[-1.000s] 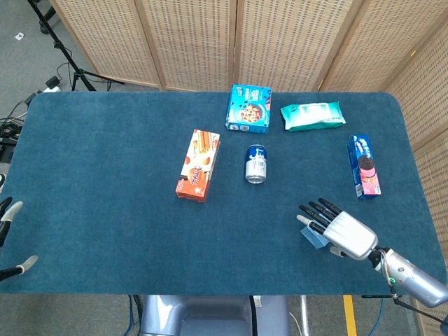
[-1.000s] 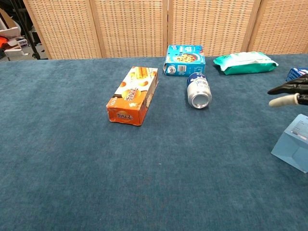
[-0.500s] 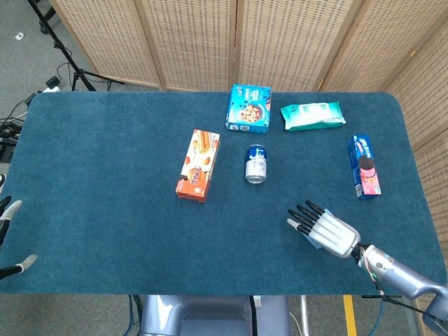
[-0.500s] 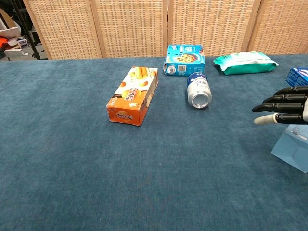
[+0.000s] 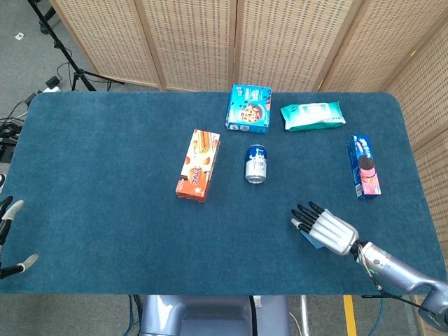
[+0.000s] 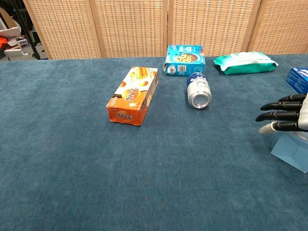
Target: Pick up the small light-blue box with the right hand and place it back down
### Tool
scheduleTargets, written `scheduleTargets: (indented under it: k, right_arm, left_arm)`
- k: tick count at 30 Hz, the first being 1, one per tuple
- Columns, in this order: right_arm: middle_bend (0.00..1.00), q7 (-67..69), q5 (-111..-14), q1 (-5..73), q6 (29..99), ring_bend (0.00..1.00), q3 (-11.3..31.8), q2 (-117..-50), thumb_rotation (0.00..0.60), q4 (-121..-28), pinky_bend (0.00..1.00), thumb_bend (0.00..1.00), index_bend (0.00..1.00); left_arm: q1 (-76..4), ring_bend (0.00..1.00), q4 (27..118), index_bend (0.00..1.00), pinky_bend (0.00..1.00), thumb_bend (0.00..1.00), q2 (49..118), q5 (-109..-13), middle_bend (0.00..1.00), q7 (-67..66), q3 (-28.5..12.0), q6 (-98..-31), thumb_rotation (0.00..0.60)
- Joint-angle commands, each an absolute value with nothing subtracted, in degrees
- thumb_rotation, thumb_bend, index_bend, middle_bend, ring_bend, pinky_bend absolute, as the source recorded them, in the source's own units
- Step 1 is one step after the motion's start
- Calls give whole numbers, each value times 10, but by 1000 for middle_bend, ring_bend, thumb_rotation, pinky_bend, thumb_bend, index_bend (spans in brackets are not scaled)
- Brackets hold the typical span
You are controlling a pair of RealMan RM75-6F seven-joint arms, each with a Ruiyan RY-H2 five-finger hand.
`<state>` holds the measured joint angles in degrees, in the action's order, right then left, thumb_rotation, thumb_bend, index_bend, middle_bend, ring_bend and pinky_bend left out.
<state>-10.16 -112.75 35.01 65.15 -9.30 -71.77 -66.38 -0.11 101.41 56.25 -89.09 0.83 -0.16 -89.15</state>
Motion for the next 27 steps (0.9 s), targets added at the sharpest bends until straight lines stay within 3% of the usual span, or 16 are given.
scheduleTargets:
  k: [1,5,9,15,17,27]
  right_arm:
    - [251,-73,-1138,347,680,124,-99,-741,600,-620,296,229,284]
    - [379,-41,-1143,344,704,243,-104,-757,600,-588,391,409,405]
    - [448,-4,-1148,336,749,302,-106,-776,600,-551,420,481,474]
    - [464,76,-1125,321,813,315,-90,-787,600,-544,429,521,483]
    - [464,177,-1079,313,850,315,-62,-773,600,-596,429,534,483]
    - [465,347,-997,301,850,315,-28,-743,600,-688,429,569,483]
  left_arm:
    - [-1,0,1014,0,0,0,562,-891,0,8,-1,-891,600]
    - [-1,0,1014,0,0,0,563,-892,0,8,-1,-891,600]
    - [-1,0,1015,0,0,0,563,-891,0,8,-1,-891,600]
    - [-1,0,1015,0,0,0,563,-893,0,8,0,-891,600]
    - [-1,0,1015,0,0,0,562,-896,0,10,1,-892,600]
    - [1,0,1013,0,0,0,559,-906,0,19,4,-897,600]
